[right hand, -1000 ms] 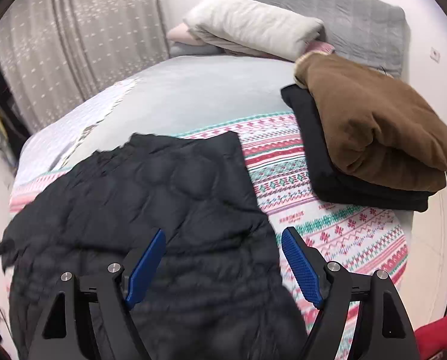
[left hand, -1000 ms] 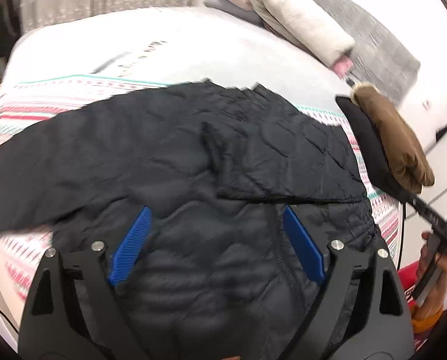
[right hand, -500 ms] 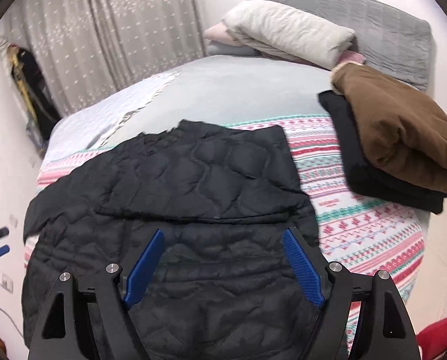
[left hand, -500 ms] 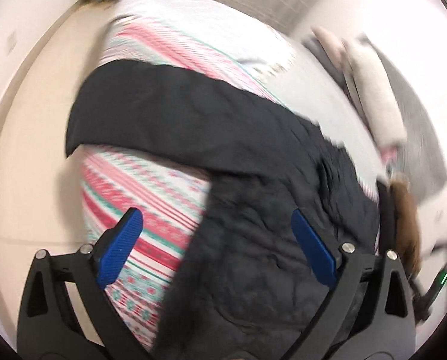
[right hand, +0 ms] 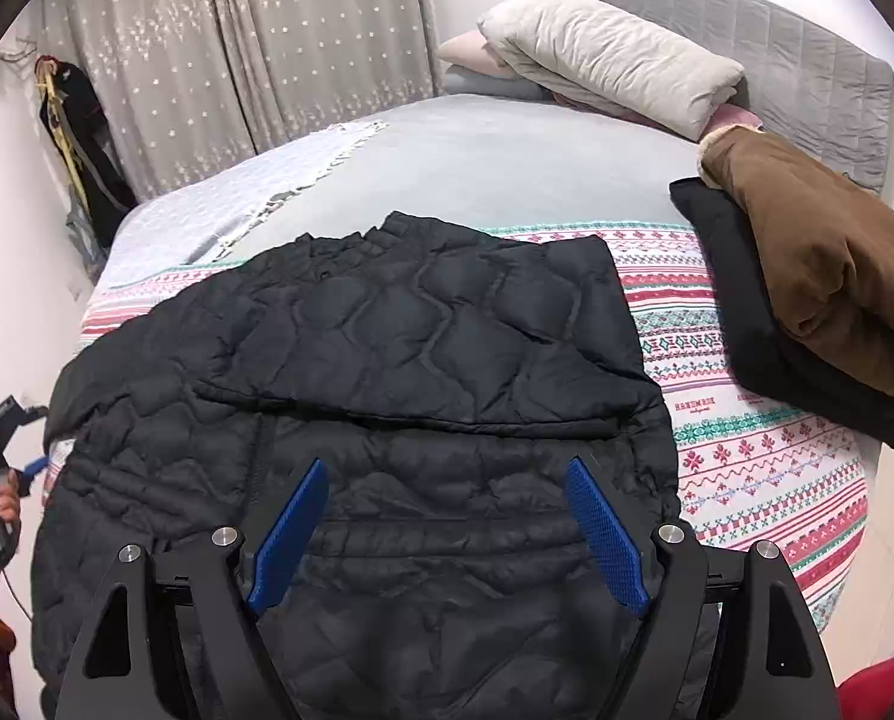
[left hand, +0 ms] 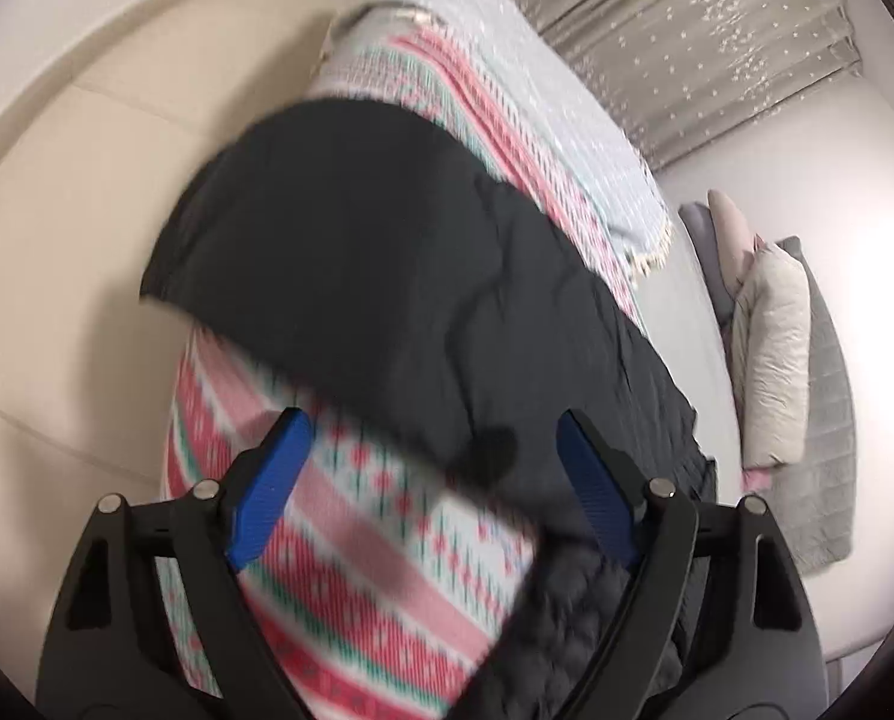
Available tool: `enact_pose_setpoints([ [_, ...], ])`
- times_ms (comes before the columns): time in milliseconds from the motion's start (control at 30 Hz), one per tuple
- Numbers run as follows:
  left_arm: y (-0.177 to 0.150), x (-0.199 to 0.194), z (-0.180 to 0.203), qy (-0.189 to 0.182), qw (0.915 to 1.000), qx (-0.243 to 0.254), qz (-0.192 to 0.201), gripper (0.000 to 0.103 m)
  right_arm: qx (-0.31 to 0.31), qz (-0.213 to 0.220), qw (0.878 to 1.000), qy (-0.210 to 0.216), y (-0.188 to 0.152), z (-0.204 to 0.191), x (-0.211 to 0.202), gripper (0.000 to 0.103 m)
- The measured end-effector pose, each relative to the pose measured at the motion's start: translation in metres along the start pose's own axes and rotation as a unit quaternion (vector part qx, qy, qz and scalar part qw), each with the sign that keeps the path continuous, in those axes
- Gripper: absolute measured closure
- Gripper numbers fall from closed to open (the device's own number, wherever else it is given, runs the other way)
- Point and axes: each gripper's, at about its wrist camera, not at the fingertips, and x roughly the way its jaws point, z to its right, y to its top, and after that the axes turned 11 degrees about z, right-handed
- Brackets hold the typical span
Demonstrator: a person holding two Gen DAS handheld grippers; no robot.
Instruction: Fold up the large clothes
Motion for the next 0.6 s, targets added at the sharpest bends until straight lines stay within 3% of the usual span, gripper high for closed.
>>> enact_pose_setpoints([
  [67, 0.007, 0.007, -0.004, 0.006, 0.9998, -0.015, 0.012, 0.024, 0.001, 0.0, 1.0, -0.001, 0.0, 0.001, 0.002, 0.02],
  [233, 0.028, 0.023, -0.017, 0.049, 0.9952, -0.058, 0.061, 0.065, 0.005, -0.006, 1.0, -0.004, -0.002, 0.004, 0.007, 0.02],
  [333, 0.036, 0.02, -0.008, 0.058, 0.9948, -0.041, 0.073, 0.091, 0.008, -0.008, 1.0, -0.004, -0.003, 0.006, 0.008, 0.02],
  [433, 0.038, 0.001, 0.016, 0.073, 0.9915, 0.004, 0.107, 0.096, 0.01, -0.006, 1.0, -0.008, -0.003, 0.008, 0.009, 0.02],
  [600, 0.031, -0.043, 0.086, 0.015, 0.9802, 0.103, 0.168, 0.098, 0.013, -0.009, 1.0, -0.011, -0.004, 0.01, 0.01, 0.02],
])
